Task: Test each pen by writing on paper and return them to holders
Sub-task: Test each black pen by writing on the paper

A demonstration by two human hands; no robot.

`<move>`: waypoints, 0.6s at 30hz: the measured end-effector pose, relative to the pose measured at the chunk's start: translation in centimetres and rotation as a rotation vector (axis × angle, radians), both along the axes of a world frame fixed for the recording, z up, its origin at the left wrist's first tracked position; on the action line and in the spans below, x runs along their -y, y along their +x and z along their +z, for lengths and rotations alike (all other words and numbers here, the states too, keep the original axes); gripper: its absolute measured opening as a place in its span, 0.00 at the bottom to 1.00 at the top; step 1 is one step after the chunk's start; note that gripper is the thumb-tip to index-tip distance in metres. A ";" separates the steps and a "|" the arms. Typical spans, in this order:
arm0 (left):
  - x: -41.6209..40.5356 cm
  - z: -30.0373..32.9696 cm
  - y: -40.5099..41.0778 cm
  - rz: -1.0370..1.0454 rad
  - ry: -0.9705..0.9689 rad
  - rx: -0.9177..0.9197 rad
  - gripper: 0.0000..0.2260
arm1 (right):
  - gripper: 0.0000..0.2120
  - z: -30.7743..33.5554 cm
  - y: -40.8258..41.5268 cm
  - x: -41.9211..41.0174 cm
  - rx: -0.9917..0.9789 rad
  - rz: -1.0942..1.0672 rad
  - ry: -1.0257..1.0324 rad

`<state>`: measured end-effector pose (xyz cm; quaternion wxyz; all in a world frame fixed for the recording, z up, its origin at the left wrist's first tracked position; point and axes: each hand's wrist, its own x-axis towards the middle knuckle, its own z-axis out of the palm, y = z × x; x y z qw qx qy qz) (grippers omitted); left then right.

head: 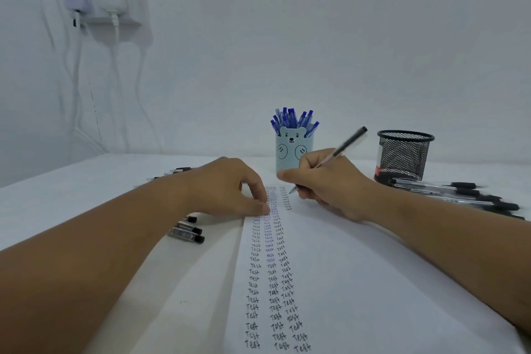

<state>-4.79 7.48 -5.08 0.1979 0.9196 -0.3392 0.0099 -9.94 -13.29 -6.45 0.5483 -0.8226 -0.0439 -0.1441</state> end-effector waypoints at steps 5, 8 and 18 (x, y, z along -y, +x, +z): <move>0.2 -0.1 0.2 -0.001 0.020 0.024 0.08 | 0.21 -0.5 0.0 -0.3 -0.024 0.072 -0.089; 0.3 -0.2 0.4 -0.005 0.029 0.016 0.08 | 0.21 -0.6 0.3 -0.3 -0.046 0.059 -0.122; 0.2 -0.2 0.1 0.020 0.025 0.019 0.09 | 0.19 -0.6 0.1 -0.6 -0.057 0.034 -0.223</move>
